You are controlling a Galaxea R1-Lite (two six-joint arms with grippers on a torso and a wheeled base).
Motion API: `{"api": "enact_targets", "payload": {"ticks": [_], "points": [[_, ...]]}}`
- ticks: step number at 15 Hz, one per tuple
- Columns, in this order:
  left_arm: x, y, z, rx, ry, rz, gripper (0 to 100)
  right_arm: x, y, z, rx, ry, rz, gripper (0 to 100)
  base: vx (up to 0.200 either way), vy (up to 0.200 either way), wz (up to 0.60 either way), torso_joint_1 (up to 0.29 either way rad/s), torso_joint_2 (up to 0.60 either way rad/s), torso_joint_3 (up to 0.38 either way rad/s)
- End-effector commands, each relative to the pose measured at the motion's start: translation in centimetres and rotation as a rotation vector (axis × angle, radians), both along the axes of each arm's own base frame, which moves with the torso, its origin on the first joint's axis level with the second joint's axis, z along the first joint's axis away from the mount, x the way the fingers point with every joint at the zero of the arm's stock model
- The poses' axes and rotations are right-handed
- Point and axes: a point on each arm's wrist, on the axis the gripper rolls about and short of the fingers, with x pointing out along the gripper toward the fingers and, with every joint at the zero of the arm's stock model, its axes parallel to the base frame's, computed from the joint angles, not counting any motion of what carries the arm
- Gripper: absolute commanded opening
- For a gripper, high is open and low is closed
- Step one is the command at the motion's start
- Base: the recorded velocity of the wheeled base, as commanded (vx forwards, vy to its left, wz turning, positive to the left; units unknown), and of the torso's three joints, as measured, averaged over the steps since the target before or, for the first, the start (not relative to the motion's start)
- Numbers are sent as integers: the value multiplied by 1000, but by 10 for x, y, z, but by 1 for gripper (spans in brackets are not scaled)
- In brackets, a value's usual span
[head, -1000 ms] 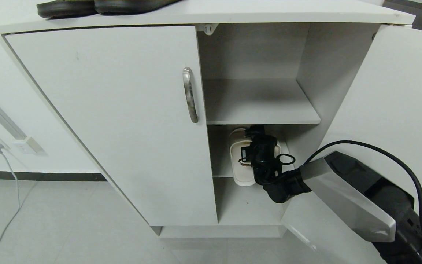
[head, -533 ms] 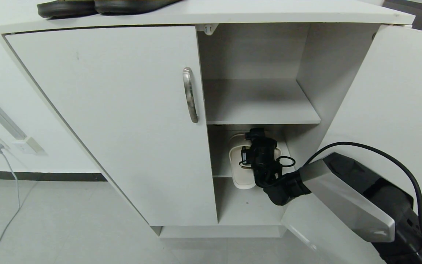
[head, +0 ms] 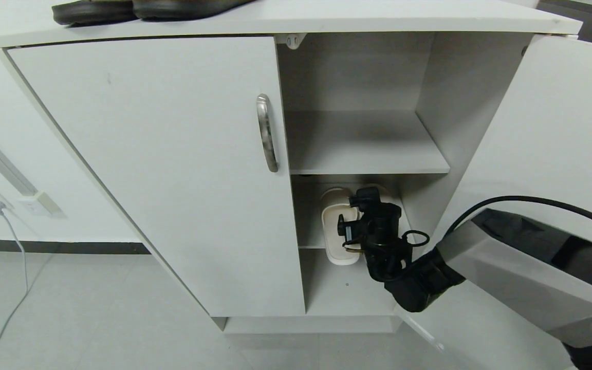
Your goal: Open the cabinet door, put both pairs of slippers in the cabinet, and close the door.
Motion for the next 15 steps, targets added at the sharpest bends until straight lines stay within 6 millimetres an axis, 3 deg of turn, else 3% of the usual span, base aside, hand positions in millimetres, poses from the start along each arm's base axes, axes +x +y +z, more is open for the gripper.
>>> {"api": "enact_targets", "payload": {"ticks": [1,4,7,13,15], "points": [[0,0,0,0,1,0,0,-38,-6,22,18,-22,40,100,0,0,0,0,0,0],[0,0,0,0,1,0,0,-78,-15,16,26,-33,88,100,0,0,0,0,0,0],[0,0,0,0,1,0,0,-100,-23,8,38,-47,109,100,0,0,0,0,0,0],[0,0,0,0,1,0,0,-107,-23,4,41,-51,123,100,0,0,0,0,0,0],[0,0,0,0,1,0,0,-108,-22,4,39,-49,126,100,-200,0,0,5,5,0]]}}
